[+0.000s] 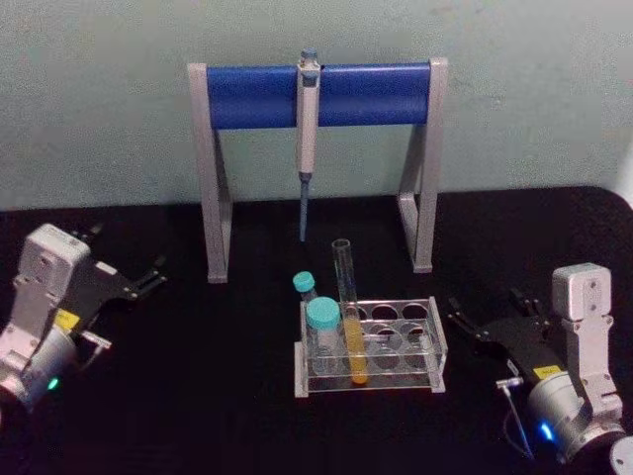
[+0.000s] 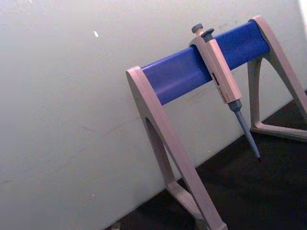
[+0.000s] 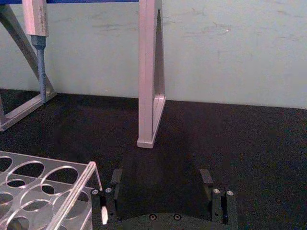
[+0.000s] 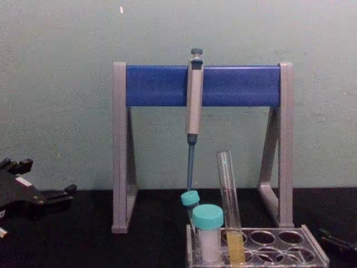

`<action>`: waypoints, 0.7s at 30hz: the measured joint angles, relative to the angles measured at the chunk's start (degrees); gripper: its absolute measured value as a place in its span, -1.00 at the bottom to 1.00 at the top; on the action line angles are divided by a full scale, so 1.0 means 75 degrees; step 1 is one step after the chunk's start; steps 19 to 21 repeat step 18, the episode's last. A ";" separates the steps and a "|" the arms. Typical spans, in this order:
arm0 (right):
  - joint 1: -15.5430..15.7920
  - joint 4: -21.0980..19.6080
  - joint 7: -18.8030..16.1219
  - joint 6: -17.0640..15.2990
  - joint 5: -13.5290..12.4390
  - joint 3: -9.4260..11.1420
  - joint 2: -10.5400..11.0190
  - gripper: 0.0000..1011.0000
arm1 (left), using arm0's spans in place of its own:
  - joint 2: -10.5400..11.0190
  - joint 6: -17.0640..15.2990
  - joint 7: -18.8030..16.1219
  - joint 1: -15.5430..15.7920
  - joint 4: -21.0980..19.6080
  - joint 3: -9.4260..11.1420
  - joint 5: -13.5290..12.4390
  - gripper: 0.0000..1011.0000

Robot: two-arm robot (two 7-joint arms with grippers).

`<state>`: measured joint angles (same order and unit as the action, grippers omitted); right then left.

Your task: Pick up the test tube from the test tube rack, shake it, then place it back into the test tube rack.

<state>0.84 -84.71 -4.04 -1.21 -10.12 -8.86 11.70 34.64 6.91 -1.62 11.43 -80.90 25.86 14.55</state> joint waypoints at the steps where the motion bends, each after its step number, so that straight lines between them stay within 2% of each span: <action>1: 0.0000 -0.0001 0.0000 0.0000 -0.0001 0.0000 0.0000 0.98 | 0.0000 0.0000 0.0000 0.0000 0.0000 0.0000 0.0000 0.98; 21: 0.0000 -0.0002 0.0001 0.0000 -0.0004 0.0001 0.0000 0.98 | 0.0000 0.0000 0.0000 0.0000 0.0000 0.0000 0.0000 0.98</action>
